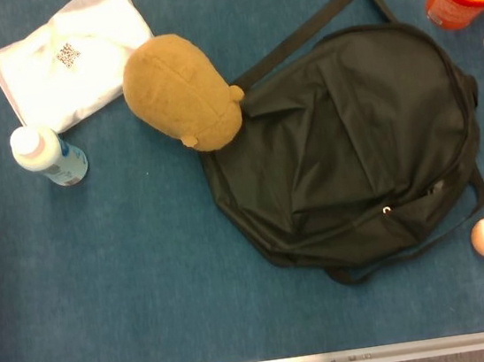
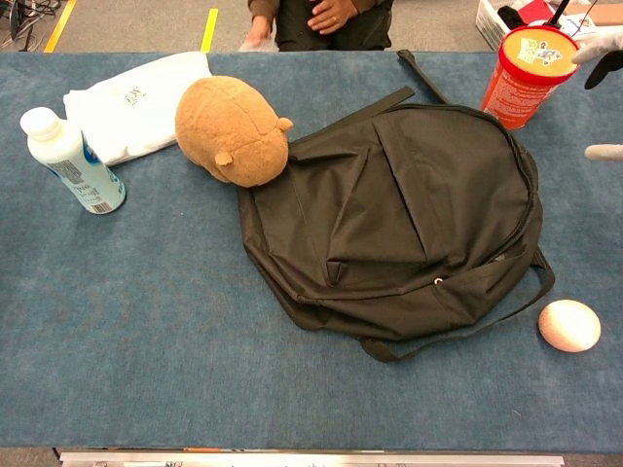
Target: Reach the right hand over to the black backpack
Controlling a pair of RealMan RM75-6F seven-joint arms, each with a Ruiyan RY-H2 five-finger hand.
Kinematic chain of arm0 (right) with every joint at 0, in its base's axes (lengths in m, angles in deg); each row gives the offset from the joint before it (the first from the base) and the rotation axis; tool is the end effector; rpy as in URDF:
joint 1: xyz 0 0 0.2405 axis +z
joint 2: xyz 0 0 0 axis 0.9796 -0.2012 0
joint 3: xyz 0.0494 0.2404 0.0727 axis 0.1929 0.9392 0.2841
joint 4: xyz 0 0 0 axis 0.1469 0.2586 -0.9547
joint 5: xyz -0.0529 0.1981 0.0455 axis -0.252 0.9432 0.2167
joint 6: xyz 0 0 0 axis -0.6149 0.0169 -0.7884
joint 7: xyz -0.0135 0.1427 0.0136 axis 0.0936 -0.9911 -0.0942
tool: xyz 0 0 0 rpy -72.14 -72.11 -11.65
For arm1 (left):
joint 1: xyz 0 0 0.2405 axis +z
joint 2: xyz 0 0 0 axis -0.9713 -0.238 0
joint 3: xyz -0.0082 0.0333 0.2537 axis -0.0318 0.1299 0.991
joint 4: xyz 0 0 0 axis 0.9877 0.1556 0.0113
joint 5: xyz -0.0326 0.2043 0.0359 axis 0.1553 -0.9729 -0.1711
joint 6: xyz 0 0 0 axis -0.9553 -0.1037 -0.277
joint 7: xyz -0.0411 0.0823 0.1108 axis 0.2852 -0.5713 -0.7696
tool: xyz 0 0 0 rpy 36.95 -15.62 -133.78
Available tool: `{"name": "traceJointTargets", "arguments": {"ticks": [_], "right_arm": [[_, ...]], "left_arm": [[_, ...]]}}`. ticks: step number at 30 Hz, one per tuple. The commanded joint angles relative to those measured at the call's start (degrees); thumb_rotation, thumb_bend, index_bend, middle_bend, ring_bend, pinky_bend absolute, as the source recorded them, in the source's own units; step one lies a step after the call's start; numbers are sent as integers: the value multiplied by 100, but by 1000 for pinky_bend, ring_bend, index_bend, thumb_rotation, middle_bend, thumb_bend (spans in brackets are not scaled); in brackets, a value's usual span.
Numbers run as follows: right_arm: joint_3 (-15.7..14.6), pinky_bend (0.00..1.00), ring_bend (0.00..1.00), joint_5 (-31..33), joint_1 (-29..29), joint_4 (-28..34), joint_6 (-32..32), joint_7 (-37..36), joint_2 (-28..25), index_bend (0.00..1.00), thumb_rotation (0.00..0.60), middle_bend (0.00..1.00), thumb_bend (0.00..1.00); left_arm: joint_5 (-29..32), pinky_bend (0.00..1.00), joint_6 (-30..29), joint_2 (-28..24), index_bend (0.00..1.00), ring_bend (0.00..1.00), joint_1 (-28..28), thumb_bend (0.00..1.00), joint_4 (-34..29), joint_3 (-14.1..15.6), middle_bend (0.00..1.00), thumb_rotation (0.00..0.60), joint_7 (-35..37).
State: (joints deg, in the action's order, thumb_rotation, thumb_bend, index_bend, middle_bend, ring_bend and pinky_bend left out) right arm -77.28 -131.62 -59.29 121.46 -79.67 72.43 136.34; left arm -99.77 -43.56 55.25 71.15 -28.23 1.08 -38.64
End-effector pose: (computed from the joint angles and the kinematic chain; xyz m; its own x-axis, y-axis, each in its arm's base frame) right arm -0.2583 -0.2648 0.1347 0.4329 -0.1223 0.8931 -0.8900 -0.2154 0.4019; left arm -0.2842 0.1829 0.1600 0.2623 -0.0287 0.9646 0.9650 0.0048 -0.2623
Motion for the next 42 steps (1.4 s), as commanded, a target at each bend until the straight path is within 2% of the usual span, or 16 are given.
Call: {"name": "traceJointTargets", "arguments": {"ticks": [1,6,14,18,27,42], "right_arm": [[22,380,267,192,250,-260,374,-115,274,254,600,390,94],[-23,380,267,411,471,-538,834,-267,566,254,600,390,94],[-58,380,267,708,680,-849,1222,-199,881,254,600,389,95],[-73,379,267,884,759,-924,1384,-126,994,254,600,390,127],[-128,380,267,881,772,-1108,1298,-146,1172,254,600,390,142],[-194,380,267,1126,1007,-1608,1747,-155,1615,254,600,390,142]], "left_arm": [[7,96,-24,-28,169,78,24,155,-21,2,150,600,12],[13,96,-37,-61,169,78,53,155,-50,13,150,600,1],[15,96,-12,-67,169,78,61,155,-39,23,150,600,0],[1,96,17,-62,169,78,59,155,-27,43,150,600,-17],[36,96,63,-67,169,77,45,155,-8,29,150,600,-10],[38,96,115,-52,169,78,35,155,14,48,149,600,-59]]}}
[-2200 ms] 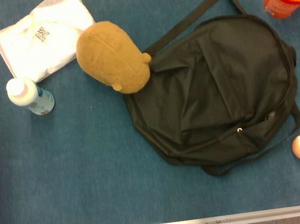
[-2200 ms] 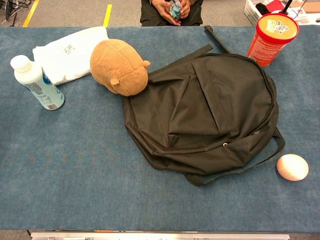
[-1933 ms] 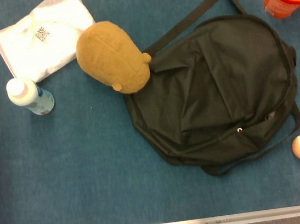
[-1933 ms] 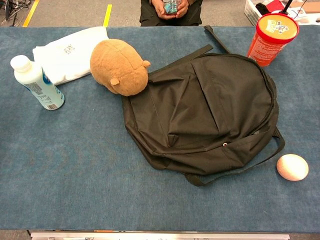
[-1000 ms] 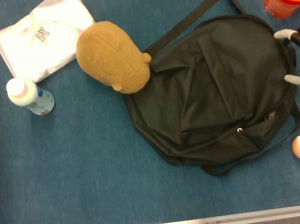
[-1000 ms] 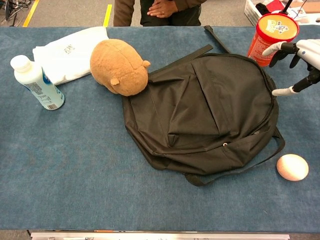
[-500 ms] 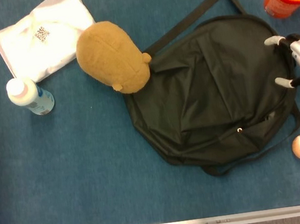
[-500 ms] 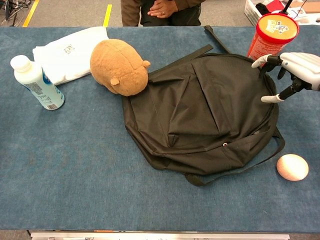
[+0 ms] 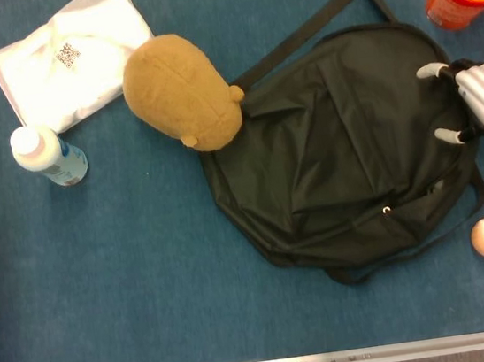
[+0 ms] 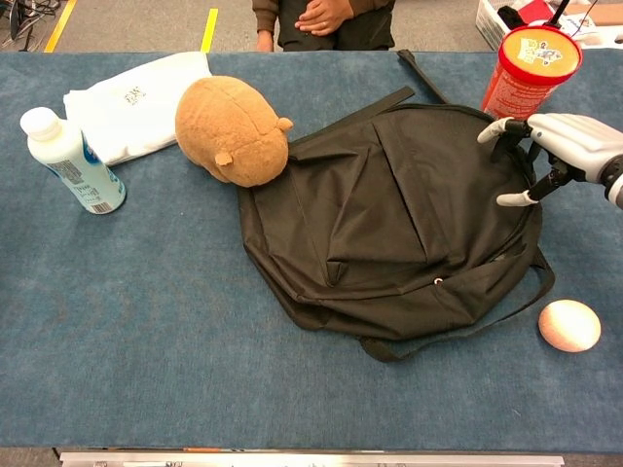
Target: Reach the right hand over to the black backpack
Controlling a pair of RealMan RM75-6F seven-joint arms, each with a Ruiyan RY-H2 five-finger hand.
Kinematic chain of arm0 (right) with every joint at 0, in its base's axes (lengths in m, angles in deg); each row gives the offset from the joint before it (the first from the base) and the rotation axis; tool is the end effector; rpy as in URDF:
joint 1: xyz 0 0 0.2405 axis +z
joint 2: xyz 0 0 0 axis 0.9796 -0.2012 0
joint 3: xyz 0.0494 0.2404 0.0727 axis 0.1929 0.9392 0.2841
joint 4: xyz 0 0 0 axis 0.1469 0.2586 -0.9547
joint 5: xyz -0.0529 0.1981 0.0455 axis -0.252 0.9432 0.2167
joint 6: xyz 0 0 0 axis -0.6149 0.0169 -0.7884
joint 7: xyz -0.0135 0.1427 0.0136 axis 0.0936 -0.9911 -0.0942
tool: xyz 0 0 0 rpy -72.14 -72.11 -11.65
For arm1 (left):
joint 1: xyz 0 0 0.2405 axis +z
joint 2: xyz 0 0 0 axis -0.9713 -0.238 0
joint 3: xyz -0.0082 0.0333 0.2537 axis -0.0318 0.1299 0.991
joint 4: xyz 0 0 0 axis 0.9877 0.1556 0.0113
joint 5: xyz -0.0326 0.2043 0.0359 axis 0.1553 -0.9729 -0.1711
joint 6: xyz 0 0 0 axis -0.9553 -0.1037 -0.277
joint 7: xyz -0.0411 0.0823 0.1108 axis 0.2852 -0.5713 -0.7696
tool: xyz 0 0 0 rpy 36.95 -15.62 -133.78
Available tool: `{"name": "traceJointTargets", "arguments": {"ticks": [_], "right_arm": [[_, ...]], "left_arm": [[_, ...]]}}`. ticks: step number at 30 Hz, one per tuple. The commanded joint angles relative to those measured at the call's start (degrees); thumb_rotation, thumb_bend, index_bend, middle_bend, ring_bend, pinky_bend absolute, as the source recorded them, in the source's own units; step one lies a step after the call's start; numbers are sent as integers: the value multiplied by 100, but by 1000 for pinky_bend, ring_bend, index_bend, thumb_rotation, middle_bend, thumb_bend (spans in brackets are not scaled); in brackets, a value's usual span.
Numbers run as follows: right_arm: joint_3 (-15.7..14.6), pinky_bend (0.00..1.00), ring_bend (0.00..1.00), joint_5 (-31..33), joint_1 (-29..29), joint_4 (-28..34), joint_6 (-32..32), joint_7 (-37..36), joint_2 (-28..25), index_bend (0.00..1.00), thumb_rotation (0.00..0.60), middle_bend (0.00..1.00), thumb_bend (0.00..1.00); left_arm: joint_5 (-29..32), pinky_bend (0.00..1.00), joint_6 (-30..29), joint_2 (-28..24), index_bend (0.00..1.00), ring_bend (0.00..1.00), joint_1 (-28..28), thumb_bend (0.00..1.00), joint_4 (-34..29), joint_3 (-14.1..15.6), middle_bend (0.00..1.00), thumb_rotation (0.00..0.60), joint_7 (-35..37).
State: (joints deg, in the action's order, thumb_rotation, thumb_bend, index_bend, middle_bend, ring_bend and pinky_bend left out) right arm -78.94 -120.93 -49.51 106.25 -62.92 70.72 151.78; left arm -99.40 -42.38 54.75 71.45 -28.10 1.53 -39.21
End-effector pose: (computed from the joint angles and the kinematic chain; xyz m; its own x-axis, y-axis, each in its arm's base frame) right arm -0.2750 -0.3068 0.0371 0.3777 -0.3888 0.8403 -0.9259 -0.1684 0.3382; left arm -0.2887 0.1799 0.1591 0.2825 0.0001 0.9593 0.9591 0.0185 -0.2825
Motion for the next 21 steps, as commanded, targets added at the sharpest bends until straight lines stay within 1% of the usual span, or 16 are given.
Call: {"name": "traceJointTargets", "arguments": {"ticks": [1,8,17,21], "right_arm": [[-37,380,267,78,37,-129,99,27,100,254,600,390,142],[-120,380,267,211,59,-313,251,119,215,254,600,390,142],[-51,380,267,-60,34,116,-146,137,-3,254,600,390,142],[17,380,267,-7,81,46,-160,150,60,254,600,390,140]], "left_arm": [[4,96,-4,-4,169,78,9,155,1,7,149,600,-4],[-10,96,11,-6,169,78,11,155,12,23,150,600,-13],[-18,96,-5,-3,169,78,21,155,29,21,149,600,7],[-18,96,11,7,169,78,14,155,41,22,150,600,2]]}}
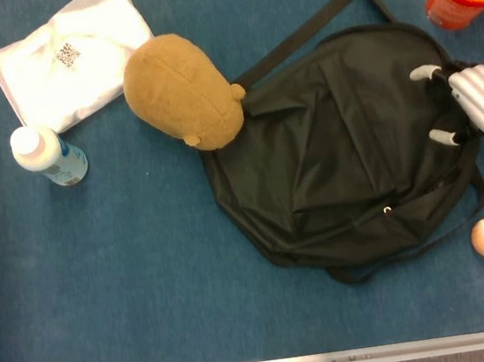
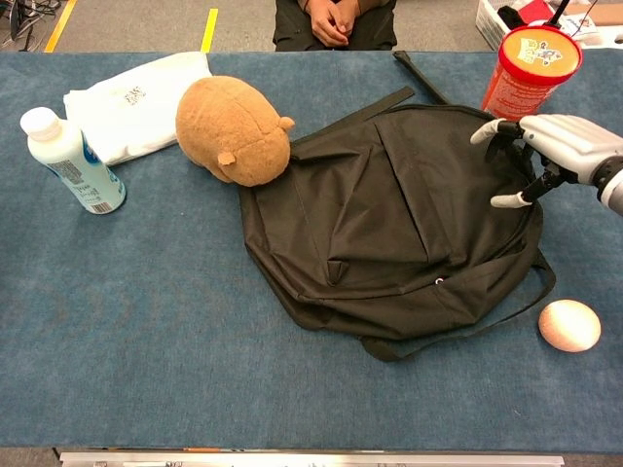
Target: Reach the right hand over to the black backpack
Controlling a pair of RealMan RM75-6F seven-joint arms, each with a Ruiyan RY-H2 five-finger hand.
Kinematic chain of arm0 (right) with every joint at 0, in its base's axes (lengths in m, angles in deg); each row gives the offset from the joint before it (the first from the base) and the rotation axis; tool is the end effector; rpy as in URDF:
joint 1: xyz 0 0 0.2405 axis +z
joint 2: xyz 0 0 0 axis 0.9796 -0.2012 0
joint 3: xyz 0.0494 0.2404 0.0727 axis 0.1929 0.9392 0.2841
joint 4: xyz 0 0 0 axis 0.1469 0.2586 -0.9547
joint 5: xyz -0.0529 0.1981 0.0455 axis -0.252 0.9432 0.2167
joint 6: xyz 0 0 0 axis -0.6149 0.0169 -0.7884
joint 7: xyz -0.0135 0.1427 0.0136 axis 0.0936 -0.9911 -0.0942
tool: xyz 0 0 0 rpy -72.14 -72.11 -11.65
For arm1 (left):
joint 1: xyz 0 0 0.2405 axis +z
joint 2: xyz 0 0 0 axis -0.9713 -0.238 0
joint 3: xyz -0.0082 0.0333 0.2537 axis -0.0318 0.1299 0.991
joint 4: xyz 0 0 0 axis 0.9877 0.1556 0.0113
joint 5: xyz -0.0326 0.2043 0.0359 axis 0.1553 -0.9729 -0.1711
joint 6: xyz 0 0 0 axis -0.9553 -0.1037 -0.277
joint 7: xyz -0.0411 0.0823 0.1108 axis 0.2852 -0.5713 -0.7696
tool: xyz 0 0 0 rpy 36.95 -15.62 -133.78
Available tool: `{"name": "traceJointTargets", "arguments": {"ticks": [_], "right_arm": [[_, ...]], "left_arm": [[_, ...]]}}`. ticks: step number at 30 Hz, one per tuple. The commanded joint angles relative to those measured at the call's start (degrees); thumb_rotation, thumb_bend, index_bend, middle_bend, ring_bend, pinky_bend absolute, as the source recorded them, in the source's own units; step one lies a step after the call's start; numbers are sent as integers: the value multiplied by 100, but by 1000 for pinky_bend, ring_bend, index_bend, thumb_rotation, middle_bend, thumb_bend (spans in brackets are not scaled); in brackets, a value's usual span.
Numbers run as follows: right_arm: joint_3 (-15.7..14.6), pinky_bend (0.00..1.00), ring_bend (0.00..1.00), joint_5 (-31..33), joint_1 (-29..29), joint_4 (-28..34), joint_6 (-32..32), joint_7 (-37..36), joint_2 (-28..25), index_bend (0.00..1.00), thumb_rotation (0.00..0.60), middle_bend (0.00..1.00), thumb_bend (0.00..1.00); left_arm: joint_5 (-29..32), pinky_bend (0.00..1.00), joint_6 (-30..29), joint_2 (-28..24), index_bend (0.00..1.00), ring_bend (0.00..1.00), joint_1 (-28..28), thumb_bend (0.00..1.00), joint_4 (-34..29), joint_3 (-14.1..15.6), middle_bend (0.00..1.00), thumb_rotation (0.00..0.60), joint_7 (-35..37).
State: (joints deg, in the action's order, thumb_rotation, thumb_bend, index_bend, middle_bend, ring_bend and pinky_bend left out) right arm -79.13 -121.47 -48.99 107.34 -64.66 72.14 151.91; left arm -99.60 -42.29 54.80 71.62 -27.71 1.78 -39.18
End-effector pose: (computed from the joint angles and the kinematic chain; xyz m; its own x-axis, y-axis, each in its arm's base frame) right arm -0.2653 -0.3074 0.0366 0.3948 -0.3628 0.8441 -0.9177 -0.1998 0.3434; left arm -0.2905 0.1783 0.1584 0.2882 0.0063 0.9576 0.9574 0.0192 -0.2883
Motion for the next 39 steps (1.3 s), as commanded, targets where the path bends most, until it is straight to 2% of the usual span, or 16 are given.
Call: {"name": "traceJointTargets", "arguments": {"ticks": [1,3,7,16,28,39], "right_arm": [[50,368,268,69,45,-115,27,11,88,253,600,390,135],[57,313,260,105,90,-274,81,41,196,245,600,383,122],[38,178,182,249,178,-541,283,152,379,216,600,334,111],[-9,174,180,495,266,-771,606,216,576,215,600,332,111],[84,175,180,314,251,-409,265,202,345,215,600,332,111],[47,175,180,644,419,-927,726,294,673,215,600,332,111]], "left_arm": [[4,96,3,3,169,78,-3,155,5,-5,150,600,0],[15,96,2,1,169,78,0,155,8,-9,150,600,8],[31,96,-4,-10,169,78,13,155,16,-7,150,600,19],[36,96,-10,-14,169,78,32,155,30,3,150,600,26],[6,96,-20,-4,169,78,38,155,49,7,149,600,56],[23,96,-27,-13,169,78,65,155,63,20,149,600,59]]}}
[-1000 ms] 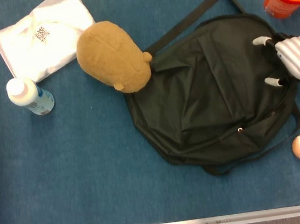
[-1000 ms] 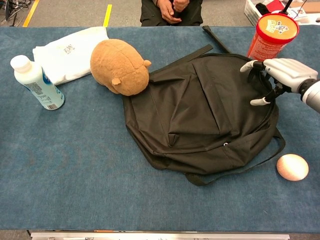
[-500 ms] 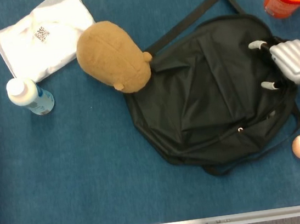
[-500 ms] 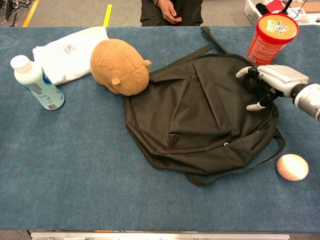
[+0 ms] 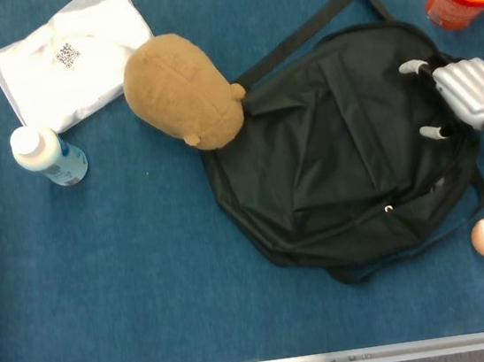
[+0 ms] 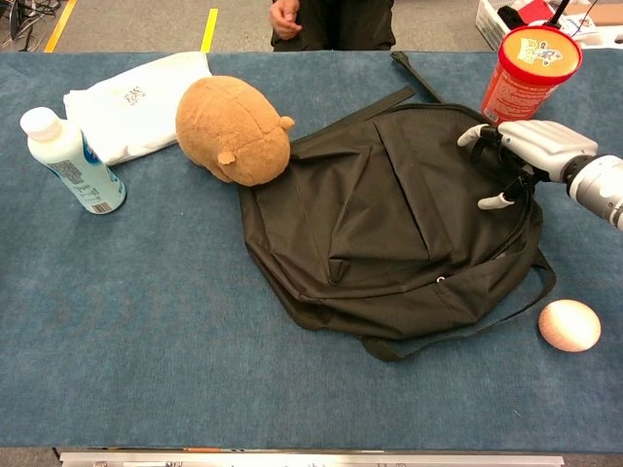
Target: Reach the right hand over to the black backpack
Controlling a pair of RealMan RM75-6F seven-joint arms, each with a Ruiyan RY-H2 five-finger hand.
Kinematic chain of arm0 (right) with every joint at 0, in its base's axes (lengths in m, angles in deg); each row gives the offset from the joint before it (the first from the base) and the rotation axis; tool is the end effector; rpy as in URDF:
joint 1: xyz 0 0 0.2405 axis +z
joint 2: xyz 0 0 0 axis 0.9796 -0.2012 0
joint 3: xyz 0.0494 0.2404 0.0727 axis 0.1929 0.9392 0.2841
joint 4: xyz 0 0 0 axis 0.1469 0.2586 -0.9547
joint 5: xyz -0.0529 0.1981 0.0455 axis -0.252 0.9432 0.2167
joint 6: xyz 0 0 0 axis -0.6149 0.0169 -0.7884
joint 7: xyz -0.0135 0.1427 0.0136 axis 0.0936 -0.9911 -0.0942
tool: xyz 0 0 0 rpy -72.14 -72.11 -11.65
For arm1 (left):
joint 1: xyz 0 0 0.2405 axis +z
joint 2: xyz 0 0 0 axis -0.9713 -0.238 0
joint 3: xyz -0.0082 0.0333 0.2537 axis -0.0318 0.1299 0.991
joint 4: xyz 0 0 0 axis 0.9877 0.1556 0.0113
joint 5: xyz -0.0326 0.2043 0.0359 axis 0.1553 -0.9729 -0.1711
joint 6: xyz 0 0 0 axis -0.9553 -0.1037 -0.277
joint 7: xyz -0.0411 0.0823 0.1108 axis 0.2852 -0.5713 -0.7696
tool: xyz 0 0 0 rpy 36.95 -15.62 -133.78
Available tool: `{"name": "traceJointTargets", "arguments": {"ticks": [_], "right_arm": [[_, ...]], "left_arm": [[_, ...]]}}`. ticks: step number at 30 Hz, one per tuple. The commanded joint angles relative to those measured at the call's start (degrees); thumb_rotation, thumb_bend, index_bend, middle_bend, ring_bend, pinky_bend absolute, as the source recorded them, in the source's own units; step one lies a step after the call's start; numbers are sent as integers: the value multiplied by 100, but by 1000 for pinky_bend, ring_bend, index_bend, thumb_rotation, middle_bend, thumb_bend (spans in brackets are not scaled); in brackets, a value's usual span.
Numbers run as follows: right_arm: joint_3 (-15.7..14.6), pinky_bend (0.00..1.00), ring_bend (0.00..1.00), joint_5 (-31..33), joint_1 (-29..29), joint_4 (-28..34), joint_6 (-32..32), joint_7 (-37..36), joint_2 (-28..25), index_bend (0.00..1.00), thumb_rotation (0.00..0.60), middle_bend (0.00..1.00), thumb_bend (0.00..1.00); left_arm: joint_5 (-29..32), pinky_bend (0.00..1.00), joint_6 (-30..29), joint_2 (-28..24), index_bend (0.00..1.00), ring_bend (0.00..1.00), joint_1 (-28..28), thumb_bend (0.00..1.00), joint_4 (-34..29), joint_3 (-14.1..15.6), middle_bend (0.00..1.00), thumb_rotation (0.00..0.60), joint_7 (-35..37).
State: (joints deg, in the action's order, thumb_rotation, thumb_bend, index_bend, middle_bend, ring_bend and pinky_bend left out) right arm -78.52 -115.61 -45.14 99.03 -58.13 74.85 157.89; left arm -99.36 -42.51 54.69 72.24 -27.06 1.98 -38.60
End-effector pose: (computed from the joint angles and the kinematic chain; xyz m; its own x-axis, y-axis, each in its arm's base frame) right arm -0.2730 -0.3301 0.0071 0.4221 -0.4254 0.8006 -0.9060 -0.1672 0.3888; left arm -0.2957 0.1746 0.1602 0.2911 0.0076 0.9567 0.9560 0.0353 -0.2911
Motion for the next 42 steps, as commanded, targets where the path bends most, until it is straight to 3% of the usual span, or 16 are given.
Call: {"name": "traceJointTargets", "arguments": {"ticks": [1,10,14,22,31,42], "right_arm": [[-20,175,180,69,40,-124,86,35,93,215,600,332,111],[7,175,180,-333,-121,499,-478,-111,-318,215,600,332,112],[-65,175,180,-723,-453,1212,-1166,-177,-953,215,600,332,112],[-202,181,179,-1204,-1280,1922,-2598,-244,-1911,215,600,333,111],[-257,181,179,-1408,-2173,2084,-3914,-476,-2422,215,600,336,113],[-249,181,179,-1522,-2451,2011,-4118,-552,-2388,215,600,336,115]], "left_arm": [[-1,96,-9,-4,169,78,6,155,-6,0,149,600,3],[-29,96,-49,-28,169,77,25,155,-47,-3,149,600,25],[-27,96,-62,-24,169,78,30,155,-43,-12,149,600,36],[-26,96,-131,-15,169,78,40,155,-39,-61,149,600,80],[-108,96,-175,76,169,78,-7,155,-75,-103,149,600,-43],[-73,96,-201,119,169,78,7,155,-196,-97,149,600,-296]]}}
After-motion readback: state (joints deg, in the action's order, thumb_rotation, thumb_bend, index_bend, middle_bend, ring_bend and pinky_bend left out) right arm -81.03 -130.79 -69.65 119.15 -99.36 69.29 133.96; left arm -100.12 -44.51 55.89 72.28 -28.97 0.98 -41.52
